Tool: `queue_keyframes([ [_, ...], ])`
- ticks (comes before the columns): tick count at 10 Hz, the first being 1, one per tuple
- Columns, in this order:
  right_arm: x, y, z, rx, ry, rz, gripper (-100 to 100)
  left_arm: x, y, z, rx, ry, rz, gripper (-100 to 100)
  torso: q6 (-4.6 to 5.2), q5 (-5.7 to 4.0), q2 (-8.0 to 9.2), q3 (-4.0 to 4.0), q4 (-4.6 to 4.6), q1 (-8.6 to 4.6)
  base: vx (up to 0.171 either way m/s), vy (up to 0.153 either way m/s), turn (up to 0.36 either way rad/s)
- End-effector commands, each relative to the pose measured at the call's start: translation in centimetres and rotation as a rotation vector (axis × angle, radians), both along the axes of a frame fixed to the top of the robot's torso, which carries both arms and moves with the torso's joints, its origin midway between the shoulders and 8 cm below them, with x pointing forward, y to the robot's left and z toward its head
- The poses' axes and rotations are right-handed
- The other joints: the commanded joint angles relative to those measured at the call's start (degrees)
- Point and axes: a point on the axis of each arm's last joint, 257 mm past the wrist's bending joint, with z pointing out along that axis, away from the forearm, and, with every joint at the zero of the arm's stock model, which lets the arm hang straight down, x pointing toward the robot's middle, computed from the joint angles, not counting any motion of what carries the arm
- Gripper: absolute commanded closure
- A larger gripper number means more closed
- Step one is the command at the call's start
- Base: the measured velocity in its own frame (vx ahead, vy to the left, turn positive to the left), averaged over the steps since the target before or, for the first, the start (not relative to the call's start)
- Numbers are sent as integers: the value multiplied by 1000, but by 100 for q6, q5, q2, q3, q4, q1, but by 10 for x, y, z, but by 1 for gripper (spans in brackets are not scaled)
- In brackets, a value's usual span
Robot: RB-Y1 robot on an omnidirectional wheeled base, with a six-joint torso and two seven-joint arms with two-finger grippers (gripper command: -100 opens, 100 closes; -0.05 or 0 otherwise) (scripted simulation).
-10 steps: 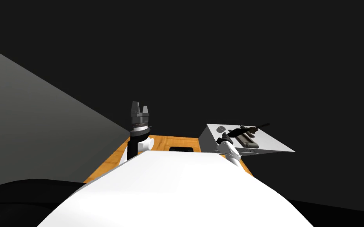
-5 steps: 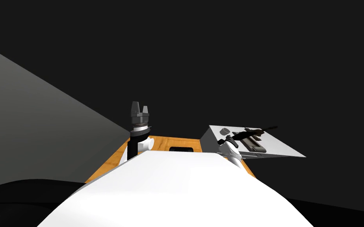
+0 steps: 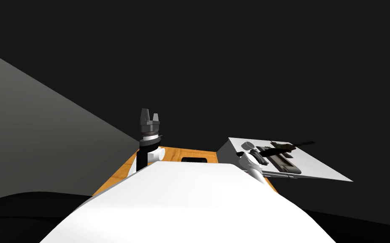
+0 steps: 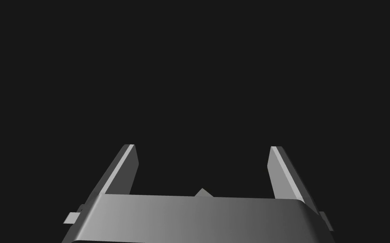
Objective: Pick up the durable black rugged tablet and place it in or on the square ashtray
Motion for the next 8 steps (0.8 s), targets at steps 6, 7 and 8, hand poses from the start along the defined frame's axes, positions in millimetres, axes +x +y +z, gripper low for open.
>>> queue_keyframes([
  [6, -59, -41, 16, -113, 97, -157, -100, 0, 0, 0, 0, 0, 0, 0, 2, -3, 5, 2, 0, -11, 81, 13, 37],
  [7, -68, -47, 21, -131, 110, -180, -100, 0, 0, 0, 0, 0, 0, 0, 1, -3, 12, 7, 2, -11, 76, 4, 49],
  [8, -75, -52, 24, -147, 121, -199, -100, 0, 0, 0, 0, 0, 0, 0, 1, -3, 11, 6, 2, -10, 80, 0, 45],
])
